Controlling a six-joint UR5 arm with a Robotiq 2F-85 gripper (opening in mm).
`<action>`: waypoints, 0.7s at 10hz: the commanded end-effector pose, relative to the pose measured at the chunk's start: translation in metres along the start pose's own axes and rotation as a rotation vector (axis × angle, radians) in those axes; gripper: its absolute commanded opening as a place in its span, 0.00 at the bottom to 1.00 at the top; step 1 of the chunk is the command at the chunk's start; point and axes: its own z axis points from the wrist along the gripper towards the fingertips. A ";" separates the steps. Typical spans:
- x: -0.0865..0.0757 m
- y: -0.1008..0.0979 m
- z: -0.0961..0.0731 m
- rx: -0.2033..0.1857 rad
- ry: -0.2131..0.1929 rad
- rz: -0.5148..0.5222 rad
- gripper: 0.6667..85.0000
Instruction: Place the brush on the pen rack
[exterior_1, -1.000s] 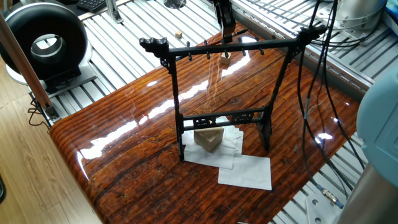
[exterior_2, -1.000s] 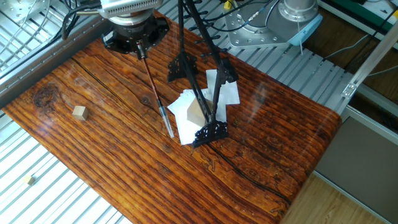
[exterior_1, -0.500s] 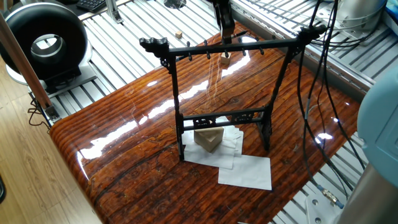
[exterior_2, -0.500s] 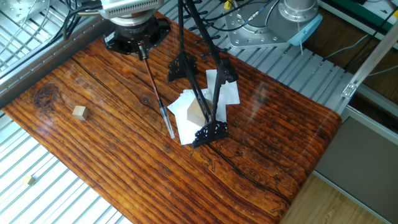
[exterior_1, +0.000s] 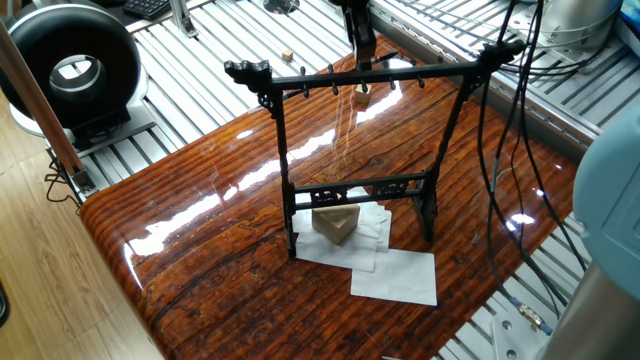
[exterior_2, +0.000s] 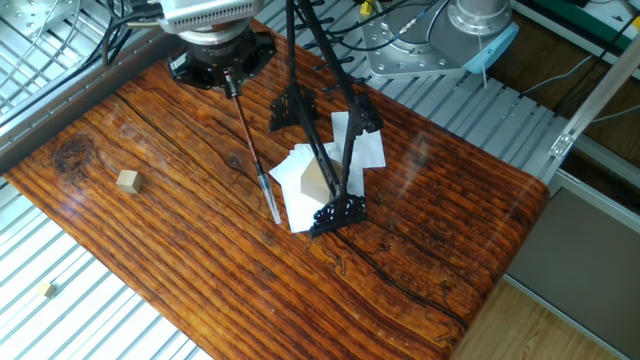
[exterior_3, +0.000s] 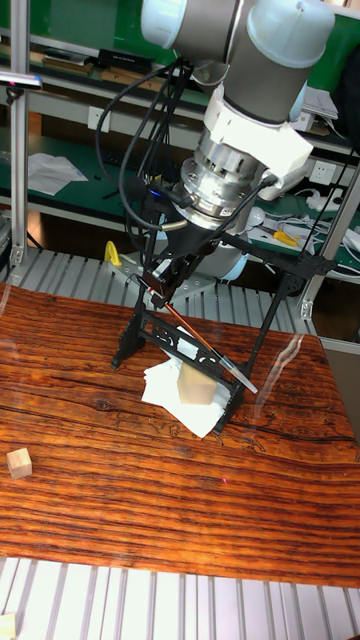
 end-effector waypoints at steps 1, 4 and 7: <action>-0.010 -0.013 0.015 -0.019 -0.059 -0.018 0.00; -0.042 -0.053 0.055 -0.020 -0.165 -0.044 0.00; -0.038 -0.086 0.077 0.098 -0.141 0.006 0.00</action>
